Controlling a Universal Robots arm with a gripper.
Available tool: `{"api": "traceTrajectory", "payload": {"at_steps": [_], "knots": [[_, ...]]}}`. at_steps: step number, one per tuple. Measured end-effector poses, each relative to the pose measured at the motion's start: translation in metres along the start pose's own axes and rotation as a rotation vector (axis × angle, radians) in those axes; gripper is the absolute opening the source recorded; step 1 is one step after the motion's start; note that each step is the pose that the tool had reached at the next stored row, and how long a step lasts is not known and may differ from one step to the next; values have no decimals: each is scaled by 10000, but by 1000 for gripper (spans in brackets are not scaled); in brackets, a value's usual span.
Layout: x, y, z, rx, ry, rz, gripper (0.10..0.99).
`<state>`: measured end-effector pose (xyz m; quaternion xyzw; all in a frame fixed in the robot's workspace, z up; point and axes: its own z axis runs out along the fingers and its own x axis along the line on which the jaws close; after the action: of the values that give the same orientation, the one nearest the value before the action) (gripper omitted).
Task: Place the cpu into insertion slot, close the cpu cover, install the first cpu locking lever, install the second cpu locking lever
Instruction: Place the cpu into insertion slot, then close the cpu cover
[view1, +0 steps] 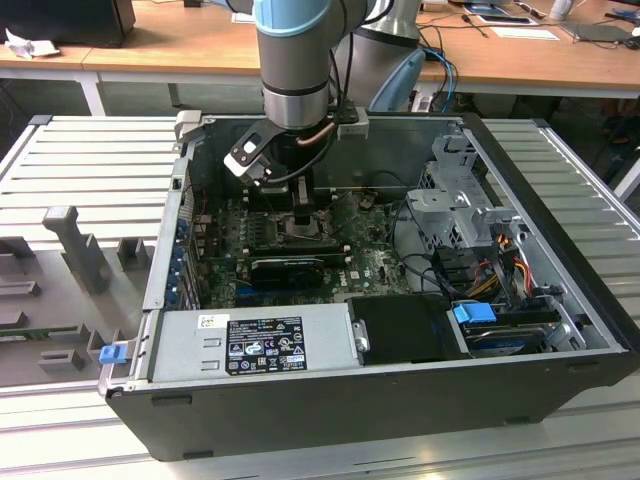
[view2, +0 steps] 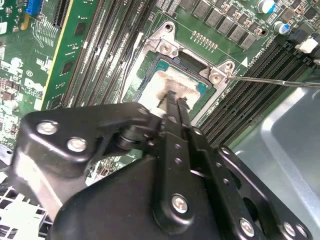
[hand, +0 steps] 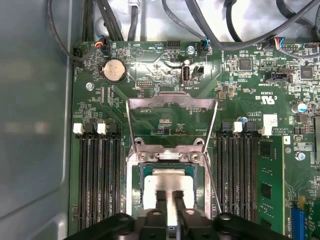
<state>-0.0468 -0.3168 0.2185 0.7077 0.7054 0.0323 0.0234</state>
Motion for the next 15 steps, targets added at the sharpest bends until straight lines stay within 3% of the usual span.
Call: {"api": "traceTrajectory", "payload": {"at_steps": [1, 15], "knots": [[0, 1, -6, -1, 1, 0, 106], [-1, 30, -74, 3, 5, 9, 106]]}}
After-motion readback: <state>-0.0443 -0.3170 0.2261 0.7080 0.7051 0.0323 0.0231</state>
